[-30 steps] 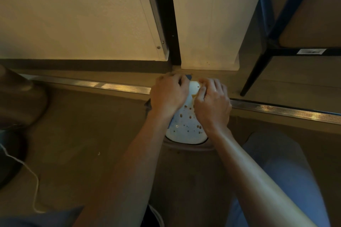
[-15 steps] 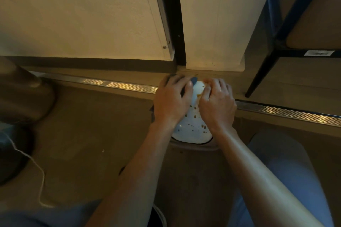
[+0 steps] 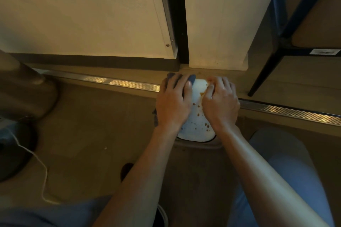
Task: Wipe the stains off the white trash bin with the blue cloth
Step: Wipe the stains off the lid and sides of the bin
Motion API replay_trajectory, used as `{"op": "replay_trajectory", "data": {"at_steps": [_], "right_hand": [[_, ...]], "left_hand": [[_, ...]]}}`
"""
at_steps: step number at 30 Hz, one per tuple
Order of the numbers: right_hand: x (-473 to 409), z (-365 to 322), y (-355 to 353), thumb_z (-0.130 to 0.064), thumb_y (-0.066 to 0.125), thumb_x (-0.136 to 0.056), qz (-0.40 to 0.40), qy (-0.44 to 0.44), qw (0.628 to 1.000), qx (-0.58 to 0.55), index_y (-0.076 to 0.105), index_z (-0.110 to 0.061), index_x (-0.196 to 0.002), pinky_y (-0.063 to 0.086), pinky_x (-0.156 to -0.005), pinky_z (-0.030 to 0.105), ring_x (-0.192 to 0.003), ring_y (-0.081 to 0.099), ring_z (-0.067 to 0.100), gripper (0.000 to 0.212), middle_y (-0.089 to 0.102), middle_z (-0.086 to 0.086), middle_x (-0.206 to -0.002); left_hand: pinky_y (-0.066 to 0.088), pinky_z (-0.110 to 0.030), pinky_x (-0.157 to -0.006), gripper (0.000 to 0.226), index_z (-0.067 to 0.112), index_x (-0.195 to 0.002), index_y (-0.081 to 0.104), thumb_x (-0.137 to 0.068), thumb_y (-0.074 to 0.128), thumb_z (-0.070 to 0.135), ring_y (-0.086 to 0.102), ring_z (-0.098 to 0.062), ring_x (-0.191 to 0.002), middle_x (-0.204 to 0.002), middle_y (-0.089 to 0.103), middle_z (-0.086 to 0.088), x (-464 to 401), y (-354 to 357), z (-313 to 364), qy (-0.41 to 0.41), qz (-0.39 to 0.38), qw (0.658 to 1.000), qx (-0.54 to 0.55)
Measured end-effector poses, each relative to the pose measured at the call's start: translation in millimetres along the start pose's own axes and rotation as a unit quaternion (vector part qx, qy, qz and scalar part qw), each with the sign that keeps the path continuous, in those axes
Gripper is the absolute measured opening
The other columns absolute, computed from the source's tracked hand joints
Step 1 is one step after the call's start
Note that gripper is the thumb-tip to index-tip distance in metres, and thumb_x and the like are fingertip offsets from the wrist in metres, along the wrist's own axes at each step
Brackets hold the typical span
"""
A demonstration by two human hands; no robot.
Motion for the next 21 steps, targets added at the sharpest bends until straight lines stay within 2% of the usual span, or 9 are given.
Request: {"op": "replay_trajectory", "data": {"at_steps": [3,6,8,9,11,13,16,18,21], "right_hand": [[0.1,0.1,-0.8,-0.031,0.035,-0.102,-0.008,-0.002,1.0,0.002,0.063,-0.022,-0.12,0.05,-0.091,0.042,-0.118,0.053,0.017,0.034,0.062,-0.003,-0.12],[0.1,0.3,-1.8,-0.03,0.037,-0.102,-0.016,-0.006,1.0,0.0,0.062,-0.02,-0.12,0.049,-0.092,0.042,-0.118,0.053,0.017,0.032,0.061,-0.001,-0.12],[0.3,-0.7,-2.8,-0.029,0.038,-0.102,-0.02,-0.004,1.0,-0.008,0.062,-0.02,-0.12,0.048,-0.094,0.043,-0.119,0.052,0.017,0.032,0.061,-0.002,-0.121],[0.4,-1.2,-3.2,-0.029,0.038,-0.102,-0.021,-0.003,1.0,-0.01,0.062,-0.021,-0.121,0.048,-0.095,0.044,-0.12,0.052,0.018,0.032,0.061,-0.002,-0.122],[0.0,-1.8,-3.8,-0.029,0.037,-0.101,-0.022,-0.002,1.0,-0.01,0.062,-0.021,-0.122,0.048,-0.096,0.045,-0.12,0.052,0.018,0.034,0.061,-0.002,-0.122],[0.0,-1.8,-3.3,-0.03,0.037,-0.102,-0.021,0.001,1.0,-0.006,0.062,-0.021,-0.123,0.049,-0.096,0.045,-0.121,0.052,0.018,0.034,0.061,-0.002,-0.123],[0.3,-1.9,-2.4,-0.03,0.036,-0.102,-0.015,0.003,1.0,-0.005,0.062,-0.022,-0.123,0.049,-0.094,0.043,-0.119,0.052,0.016,0.034,0.062,-0.003,-0.122],[1.0,-1.8,-2.5,-0.03,0.037,-0.102,-0.015,0.002,1.0,-0.007,0.062,-0.022,-0.122,0.049,-0.093,0.042,-0.118,0.052,0.016,0.033,0.061,-0.003,-0.121],[1.0,-1.4,-3.1,-0.03,0.038,-0.102,-0.023,0.001,1.0,-0.007,0.061,-0.021,-0.123,0.048,-0.095,0.043,-0.119,0.052,0.017,0.033,0.06,-0.002,-0.123]], "left_hand": [[0.02,-0.032,-0.125,0.044,0.032,-0.152,0.046,-0.109,0.04,0.039,0.019,-0.014,-0.155,-0.164,0.033,0.01,42.1,-0.7,-19.2,0.071,0.003,0.997,0.023],[0.027,-0.028,-0.119,0.043,0.048,-0.151,0.037,-0.108,0.039,0.044,0.024,-0.011,-0.152,-0.163,0.019,0.026,45.1,-4.7,-31.7,0.01,-0.033,0.992,0.122],[0.044,-0.029,-0.106,0.033,0.048,-0.139,0.049,-0.108,0.039,0.048,0.049,-0.004,-0.132,-0.15,0.044,0.016,19.9,-8.0,-27.5,-0.082,-0.034,0.978,0.187],[0.052,-0.032,-0.093,0.024,0.046,-0.124,0.056,-0.108,0.039,0.049,0.06,-0.004,-0.112,-0.13,0.06,0.01,3.6,-8.3,-24.2,-0.134,-0.037,0.966,0.219],[0.05,-0.036,-0.076,0.025,0.042,-0.108,0.061,-0.108,0.037,0.047,0.065,-0.011,-0.089,-0.101,0.067,0.005,-23.1,-7.9,-13.1,-0.185,-0.05,0.96,0.205],[0.049,-0.037,-0.085,0.032,0.037,-0.122,0.063,-0.108,0.036,0.044,0.063,-0.015,-0.105,-0.118,0.066,0.007,-29.7,-4.9,-2.7,-0.148,-0.048,0.983,0.096],[0.041,-0.04,-0.112,0.039,0.033,-0.143,0.055,-0.109,0.038,0.04,0.042,-0.018,-0.141,-0.149,0.051,0.008,1.3,-0.1,-1.3,0.003,0.0,1.0,0.017],[0.03,-0.038,-0.12,0.041,0.038,-0.149,0.047,-0.109,0.038,0.042,0.025,-0.017,-0.153,-0.161,0.036,0.011,30.2,1.6,-15.7,0.052,0.005,0.998,0.035],[0.033,-0.035,-0.116,0.043,0.059,-0.149,0.031,-0.108,0.036,0.048,0.023,-0.013,-0.153,-0.167,0.018,0.017,52.1,-1.1,-36.0,-0.009,-0.021,0.99,0.143]]}}
Point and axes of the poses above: each hand's wrist, its own x-axis away from the middle knuckle, its own y-axis out of the palm, z = x × y, the point moved 1 cm from there along -x, towards the middle knuckle
